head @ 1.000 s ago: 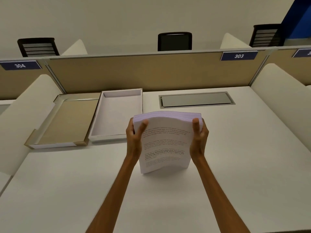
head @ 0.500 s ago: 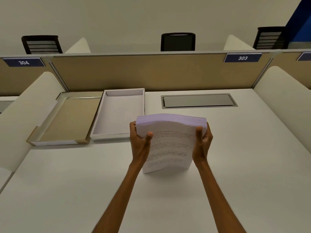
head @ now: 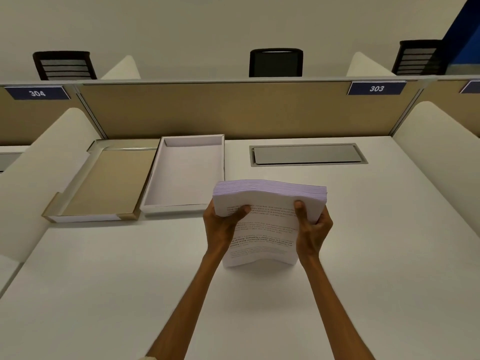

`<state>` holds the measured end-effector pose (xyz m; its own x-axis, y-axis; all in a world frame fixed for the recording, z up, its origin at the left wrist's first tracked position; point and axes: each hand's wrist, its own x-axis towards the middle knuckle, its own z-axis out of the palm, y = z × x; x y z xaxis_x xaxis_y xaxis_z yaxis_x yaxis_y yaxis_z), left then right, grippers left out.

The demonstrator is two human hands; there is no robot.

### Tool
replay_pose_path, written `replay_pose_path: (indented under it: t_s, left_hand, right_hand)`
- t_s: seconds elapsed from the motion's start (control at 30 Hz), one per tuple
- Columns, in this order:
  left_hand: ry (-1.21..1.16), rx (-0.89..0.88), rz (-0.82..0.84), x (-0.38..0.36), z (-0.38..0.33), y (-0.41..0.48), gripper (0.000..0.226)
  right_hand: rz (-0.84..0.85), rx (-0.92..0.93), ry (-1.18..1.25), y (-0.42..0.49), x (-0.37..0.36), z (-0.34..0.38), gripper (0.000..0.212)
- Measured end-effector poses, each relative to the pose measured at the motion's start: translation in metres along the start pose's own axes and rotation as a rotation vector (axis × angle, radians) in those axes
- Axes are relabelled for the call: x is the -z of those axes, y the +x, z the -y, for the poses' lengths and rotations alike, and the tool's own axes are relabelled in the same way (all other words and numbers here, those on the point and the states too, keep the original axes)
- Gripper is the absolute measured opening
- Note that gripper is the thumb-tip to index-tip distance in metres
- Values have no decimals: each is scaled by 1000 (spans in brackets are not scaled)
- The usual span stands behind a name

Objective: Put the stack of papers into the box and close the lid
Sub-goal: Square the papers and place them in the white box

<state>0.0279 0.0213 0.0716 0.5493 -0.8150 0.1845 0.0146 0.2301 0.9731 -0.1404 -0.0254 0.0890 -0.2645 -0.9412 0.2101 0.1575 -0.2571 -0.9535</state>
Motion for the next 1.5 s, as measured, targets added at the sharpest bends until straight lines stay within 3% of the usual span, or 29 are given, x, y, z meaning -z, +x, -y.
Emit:
replay_pose_path:
  t_s: [0.17,0.23,0.3,0.4,0.47,0.53,0.63,0.7,0.77,0.87,1.03,1.27,1.5]
  left_hand:
    - [32,-64,4,-2,-9,-2,79]
    - [79,-113,-36,-5,-21,1,79]
    - [122,-116,-100,-12,-33,8,68]
    - [179,-99,-250,-25,-41,14,24]
    - [193,-102,-294,-29,-40,15,18]
    - [164,-113,-268,-27,-38,14,34]
    - [68,-118,-152,-18,-24,7,79]
    - [32,-73,-90,-10,-6,-3,92]
    - [44,-4,-63,-2,15,-12,86]
    - [69,70,-28,6,34,-14,74]
    - [177,63,88,19,45,-2,66]
    - [383,132,70,16,35,8,65]
    - [484,267,48,25,31,21,70]
  right_hand:
    - [60,-7,13,5,2,0,65]
    - [51,41,9,11,-1,7,65]
    - [-6,92,-57,19,-8,13,59]
    - [-96,95,-144,27,-17,14,36]
    - [-95,88,-168,29,-20,13,32]
    - [-80,107,-143,27,-19,13,39]
    - [-26,143,-6,13,-12,12,55]
    - [18,130,33,1,-5,5,54]
    - [68,78,24,-11,3,-9,54]
    - [111,-19,-49,-19,15,-35,71]
    - [170,-100,-147,-14,20,-52,82]
    - [222,-117,-311,5,9,-57,41]
    - [301,-228,-410,20,2,-61,35]
